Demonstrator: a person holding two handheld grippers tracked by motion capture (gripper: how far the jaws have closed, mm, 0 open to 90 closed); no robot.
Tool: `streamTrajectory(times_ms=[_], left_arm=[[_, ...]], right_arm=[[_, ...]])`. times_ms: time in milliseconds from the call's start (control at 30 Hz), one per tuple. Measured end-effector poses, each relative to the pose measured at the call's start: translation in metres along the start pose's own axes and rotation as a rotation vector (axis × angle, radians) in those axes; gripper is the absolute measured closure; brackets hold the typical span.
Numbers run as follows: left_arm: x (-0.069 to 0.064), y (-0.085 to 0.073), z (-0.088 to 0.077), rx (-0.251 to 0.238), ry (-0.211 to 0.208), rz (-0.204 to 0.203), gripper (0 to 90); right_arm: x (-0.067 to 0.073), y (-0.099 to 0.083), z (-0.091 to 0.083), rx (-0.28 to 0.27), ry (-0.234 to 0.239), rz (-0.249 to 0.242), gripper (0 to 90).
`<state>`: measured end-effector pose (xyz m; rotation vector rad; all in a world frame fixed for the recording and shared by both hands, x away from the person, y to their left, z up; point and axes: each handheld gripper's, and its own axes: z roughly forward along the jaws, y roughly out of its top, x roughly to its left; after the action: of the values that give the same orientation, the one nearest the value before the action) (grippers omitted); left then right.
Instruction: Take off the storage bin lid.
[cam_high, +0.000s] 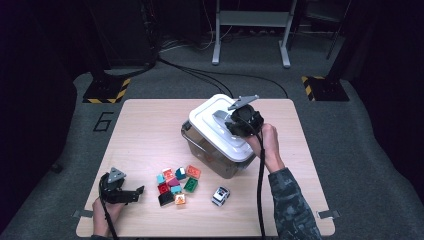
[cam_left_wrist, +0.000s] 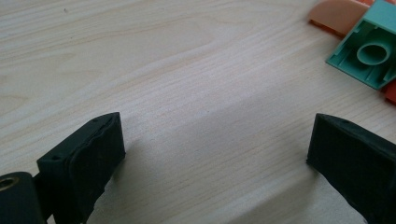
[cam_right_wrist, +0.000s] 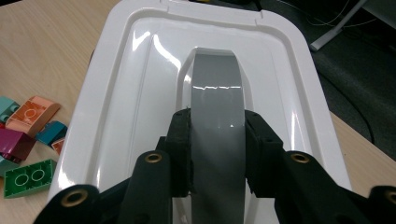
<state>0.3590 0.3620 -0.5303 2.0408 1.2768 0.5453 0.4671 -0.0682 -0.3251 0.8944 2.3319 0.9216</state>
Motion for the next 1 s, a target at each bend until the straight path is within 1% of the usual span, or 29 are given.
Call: streamTrajectory(times_ms=[33, 67, 100, 167, 233, 300, 333, 367, 400, 433, 500, 600, 633, 667, 700, 733, 767, 833, 867, 1000], left_arm=[[0.000, 0.000, 0.000, 0.000, -0.001, 0.000, 3.6], [0.000, 0.000, 0.000, -0.001, -0.001, -0.002, 3.6], [0.000, 0.000, 0.000, -0.004, 0.000, -0.005, 3.6], [0.000, 0.000, 0.000, 0.000, -0.001, 0.000, 3.6], [0.000, 0.000, 0.000, -0.002, 0.000, -0.004, 3.6], [0.000, 0.000, 0.000, -0.005, 0.001, -0.006, 3.6], [0.000, 0.000, 0.000, 0.000, 0.000, -0.002, 3.6], [0.000, 0.000, 0.000, 0.000, -0.001, 0.001, 3.6], [0.000, 0.000, 0.000, -0.004, 0.001, -0.005, 3.6], [-0.001, 0.000, 0.001, -0.007, 0.002, -0.009, 3.6], [0.000, 0.000, 0.000, -0.004, 0.001, -0.006, 3.6], [0.000, 0.000, 0.000, -0.004, 0.001, -0.006, 3.6], [0.000, 0.000, 0.000, -0.004, 0.002, -0.005, 3.6], [0.000, 0.000, 0.000, -0.003, 0.001, -0.005, 3.6], [0.000, 0.000, 0.000, -0.004, 0.001, -0.005, 3.6], [0.000, 0.000, 0.000, -0.006, 0.002, -0.008, 3.6], [0.000, 0.000, 0.000, -0.004, 0.002, -0.006, 3.6], [0.000, 0.000, 0.000, -0.005, 0.002, -0.007, 3.6], [0.000, 0.000, 0.000, -0.005, 0.001, -0.007, 3.6], [0.000, 0.000, 0.000, -0.004, 0.002, -0.005, 3.7]], right_arm=[[-0.001, -0.001, -0.002, 0.006, -0.003, 0.011, 66.5], [-0.004, -0.002, -0.002, -0.003, -0.010, 0.005, 66.6], [-0.005, -0.002, -0.004, 0.006, -0.012, 0.012, 66.6], [-0.010, -0.004, -0.006, 0.001, -0.023, 0.019, 66.6], [-0.013, -0.005, -0.010, 0.001, -0.034, 0.033, 66.5], [-0.016, -0.007, -0.013, -0.002, -0.044, 0.032, 66.5], [-0.018, -0.008, -0.014, -0.006, -0.051, 0.032, 66.5], [-0.021, -0.010, -0.016, 0.000, -0.060, 0.042, 66.6], [-0.023, -0.011, -0.017, -0.004, -0.067, 0.045, 66.6], [-0.025, -0.012, -0.019, -0.003, -0.075, 0.058, 66.6], [-0.030, -0.015, -0.022, -0.009, -0.089, 0.061, 66.6], [-0.038, -0.020, -0.026, -0.008, -0.110, 0.091, 66.6], [-0.042, -0.023, -0.026, -0.016, -0.120, 0.087, 66.6], [-0.043, -0.024, -0.027, -0.011, -0.128, 0.111, 66.6], [-0.046, -0.026, -0.028, -0.014, -0.132, 0.108, 66.6], [-0.048, -0.027, -0.029, -0.015, -0.136, 0.127, 66.6], [-0.050, -0.029, -0.030, -0.013, -0.140, 0.134, 66.6], [-0.055, -0.033, -0.032, -0.013, -0.159, 0.138, 66.6], [-0.056, -0.034, -0.033, -0.009, -0.167, 0.154, 66.6], [-0.065, -0.042, -0.036, -0.012, -0.188, 0.174, 66.6]])
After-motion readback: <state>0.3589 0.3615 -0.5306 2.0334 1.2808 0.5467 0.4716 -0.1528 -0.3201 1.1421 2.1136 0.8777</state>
